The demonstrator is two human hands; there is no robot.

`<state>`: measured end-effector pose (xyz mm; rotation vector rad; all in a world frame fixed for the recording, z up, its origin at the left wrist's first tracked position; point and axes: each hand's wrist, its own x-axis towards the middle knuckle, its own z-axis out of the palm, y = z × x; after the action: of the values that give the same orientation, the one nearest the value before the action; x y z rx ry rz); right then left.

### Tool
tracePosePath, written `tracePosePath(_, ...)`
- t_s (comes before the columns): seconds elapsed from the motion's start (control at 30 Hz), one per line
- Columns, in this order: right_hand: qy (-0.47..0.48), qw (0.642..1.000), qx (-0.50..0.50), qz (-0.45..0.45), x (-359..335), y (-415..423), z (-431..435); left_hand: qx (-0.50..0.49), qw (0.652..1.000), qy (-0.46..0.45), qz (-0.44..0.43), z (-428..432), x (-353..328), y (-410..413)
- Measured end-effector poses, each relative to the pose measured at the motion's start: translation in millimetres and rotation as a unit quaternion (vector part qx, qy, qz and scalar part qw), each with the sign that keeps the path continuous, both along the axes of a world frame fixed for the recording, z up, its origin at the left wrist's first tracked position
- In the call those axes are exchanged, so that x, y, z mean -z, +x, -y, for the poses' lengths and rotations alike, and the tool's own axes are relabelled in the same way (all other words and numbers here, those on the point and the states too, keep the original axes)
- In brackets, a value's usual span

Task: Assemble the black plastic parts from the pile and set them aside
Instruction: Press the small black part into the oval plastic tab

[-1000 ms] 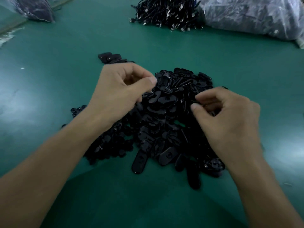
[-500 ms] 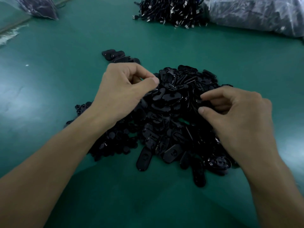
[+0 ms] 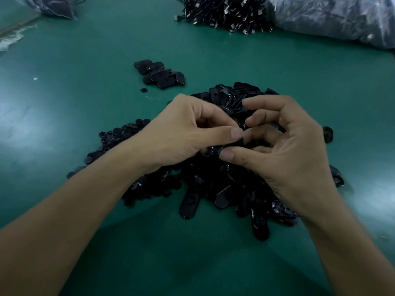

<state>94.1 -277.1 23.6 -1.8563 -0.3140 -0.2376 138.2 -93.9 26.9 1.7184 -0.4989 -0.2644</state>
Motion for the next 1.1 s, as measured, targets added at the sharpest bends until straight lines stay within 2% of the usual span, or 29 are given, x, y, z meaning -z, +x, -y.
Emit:
tracePosePath(0.07,-0.023,0.999,0.032,0.011,2,-1,-1,-0.009,1.0,0.017,0.014,-2,1,2)
tracePosePath(0.2,-0.171,0.979,0.108,0.038,8,0,-2,-0.164,0.986,-0.009,0.003,-14,8,18)
tracePosePath(0.33,-0.319,0.947,0.039,0.029,5,-2,-17,-0.291,0.953,-0.076,-0.038,-25,14,31)
tracePosePath(0.47,-0.401,0.914,-0.038,0.038,-1,-1,-43,-0.317,0.941,-0.11,-0.035,-29,14,34)
tracePosePath(0.83,-0.461,0.885,-0.041,0.05,-4,2,-80,-0.305,0.948,-0.088,0.007,-26,14,33)
tracePosePath(0.97,-0.425,0.903,-0.045,0.03,-4,2,-79,-0.293,0.951,-0.096,0.006,-26,14,32)
tracePosePath(1.1,-0.323,0.946,-0.036,0.022,-7,6,-63,-0.274,0.957,-0.091,0.02,-22,14,30)
